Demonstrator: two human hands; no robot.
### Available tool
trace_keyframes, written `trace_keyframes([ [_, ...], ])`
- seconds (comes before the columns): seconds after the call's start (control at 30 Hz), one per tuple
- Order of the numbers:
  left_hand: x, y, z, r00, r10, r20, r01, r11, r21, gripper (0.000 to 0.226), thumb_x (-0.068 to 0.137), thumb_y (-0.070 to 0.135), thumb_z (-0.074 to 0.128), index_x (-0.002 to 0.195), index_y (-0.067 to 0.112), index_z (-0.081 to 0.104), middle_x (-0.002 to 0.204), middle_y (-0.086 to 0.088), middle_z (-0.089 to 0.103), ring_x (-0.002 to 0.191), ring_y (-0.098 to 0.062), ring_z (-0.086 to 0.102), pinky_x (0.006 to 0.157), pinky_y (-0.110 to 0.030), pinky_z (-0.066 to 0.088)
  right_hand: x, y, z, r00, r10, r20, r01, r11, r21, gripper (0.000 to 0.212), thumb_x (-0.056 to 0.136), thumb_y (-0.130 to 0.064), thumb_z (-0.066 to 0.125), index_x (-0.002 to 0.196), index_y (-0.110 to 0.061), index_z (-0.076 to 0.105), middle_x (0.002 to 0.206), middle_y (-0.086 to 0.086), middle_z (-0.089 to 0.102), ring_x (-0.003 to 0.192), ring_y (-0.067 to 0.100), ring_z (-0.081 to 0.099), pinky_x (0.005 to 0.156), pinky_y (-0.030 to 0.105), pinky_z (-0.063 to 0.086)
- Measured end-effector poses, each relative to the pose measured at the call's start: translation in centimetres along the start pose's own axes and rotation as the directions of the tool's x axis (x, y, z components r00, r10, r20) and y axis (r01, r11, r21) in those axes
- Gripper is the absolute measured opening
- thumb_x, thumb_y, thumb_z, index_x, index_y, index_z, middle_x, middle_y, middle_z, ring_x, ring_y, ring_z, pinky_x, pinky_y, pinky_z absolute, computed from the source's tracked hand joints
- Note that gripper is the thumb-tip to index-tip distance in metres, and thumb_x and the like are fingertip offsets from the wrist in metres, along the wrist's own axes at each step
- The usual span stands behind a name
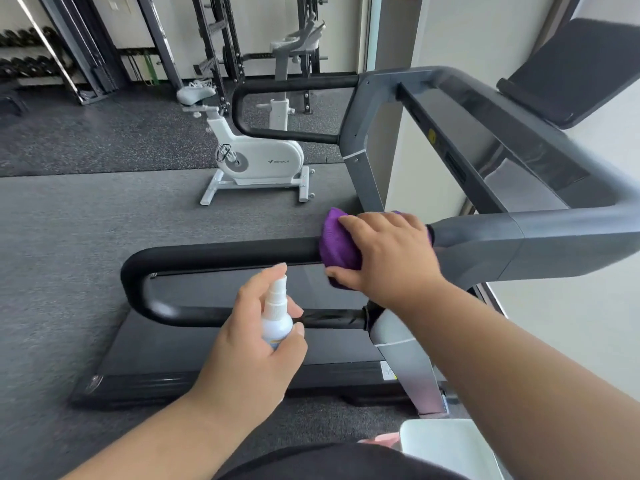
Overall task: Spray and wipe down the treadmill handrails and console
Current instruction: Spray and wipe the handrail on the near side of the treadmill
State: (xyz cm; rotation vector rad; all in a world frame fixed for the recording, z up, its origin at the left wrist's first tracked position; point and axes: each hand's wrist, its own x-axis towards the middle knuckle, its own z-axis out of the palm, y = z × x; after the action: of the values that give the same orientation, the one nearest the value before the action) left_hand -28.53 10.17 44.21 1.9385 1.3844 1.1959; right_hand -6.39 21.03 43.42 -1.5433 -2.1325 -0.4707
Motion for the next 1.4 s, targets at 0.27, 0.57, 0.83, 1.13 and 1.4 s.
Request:
trace_keyframes([
  [0.27,-0.5,-2.1,-2.5,0.999,-0.047,-0.018,0.046,0.998,-0.043,0.075,0.078,0.021,0.062,0.122,0.074,0.032,0.102,0.017,0.063,0.089,-0.011,0.061,0.069,-0.005,0.043,0.7,-2.7,1.0,0.992,0.118,-0.036,-0.118,0.993,-0.021,0.076,0.072,-0.085,0.048,0.124,-0.030,0.060,0.109,-0.009,0.067,0.100,0.023,0.062,0.099,0.048,0.038],
  [0.57,-0.6,-5.2,-7.1,0.999,-0.045,0.022,0.046,0.997,-0.058,0.073,0.079,0.021,0.062,0.123,0.072,0.032,0.103,0.018,0.062,0.091,-0.010,0.061,0.073,-0.006,0.044,3.3,-10.7,2.7,0.996,0.088,0.004,-0.087,0.996,-0.035,0.078,0.075,-0.084,0.045,0.127,-0.028,0.059,0.111,-0.007,0.067,0.100,0.024,0.062,0.098,0.048,0.038],
  [0.83,-0.6,-10.1,-14.0,0.999,-0.038,0.025,0.039,0.999,-0.026,0.071,0.079,0.026,0.061,0.124,0.072,0.031,0.103,0.020,0.062,0.091,-0.008,0.062,0.073,-0.006,0.044,6.3,-19.9,4.8,0.999,0.038,0.010,-0.038,0.999,-0.018,0.076,0.075,-0.079,0.051,0.128,-0.025,0.059,0.112,-0.006,0.066,0.099,0.026,0.061,0.098,0.049,0.038],
  [1.13,-0.8,-16.1,-21.2,0.998,-0.035,0.046,0.037,0.999,-0.032,0.073,0.078,0.026,0.062,0.124,0.073,0.031,0.105,0.022,0.062,0.096,-0.006,0.061,0.077,-0.007,0.043,10.3,-29.8,7.2,0.984,-0.089,0.155,0.105,0.989,-0.100,0.062,0.079,-0.072,0.047,0.121,-0.028,0.061,0.105,-0.004,0.064,0.090,0.029,0.057,0.087,0.044,0.038],
  [1.4,-0.7,-19.1,-25.4,0.997,0.001,0.082,0.005,0.997,-0.076,0.075,0.077,0.022,0.062,0.120,0.076,0.030,0.103,0.021,0.062,0.091,-0.007,0.062,0.073,-0.006,0.043,11.2,-33.8,9.1,0.920,-0.279,0.275,0.342,0.915,-0.216,0.042,0.085,-0.060,0.050,0.096,-0.024,0.069,0.086,-0.005,0.060,0.081,0.027,0.050,0.085,0.043,0.040],
])
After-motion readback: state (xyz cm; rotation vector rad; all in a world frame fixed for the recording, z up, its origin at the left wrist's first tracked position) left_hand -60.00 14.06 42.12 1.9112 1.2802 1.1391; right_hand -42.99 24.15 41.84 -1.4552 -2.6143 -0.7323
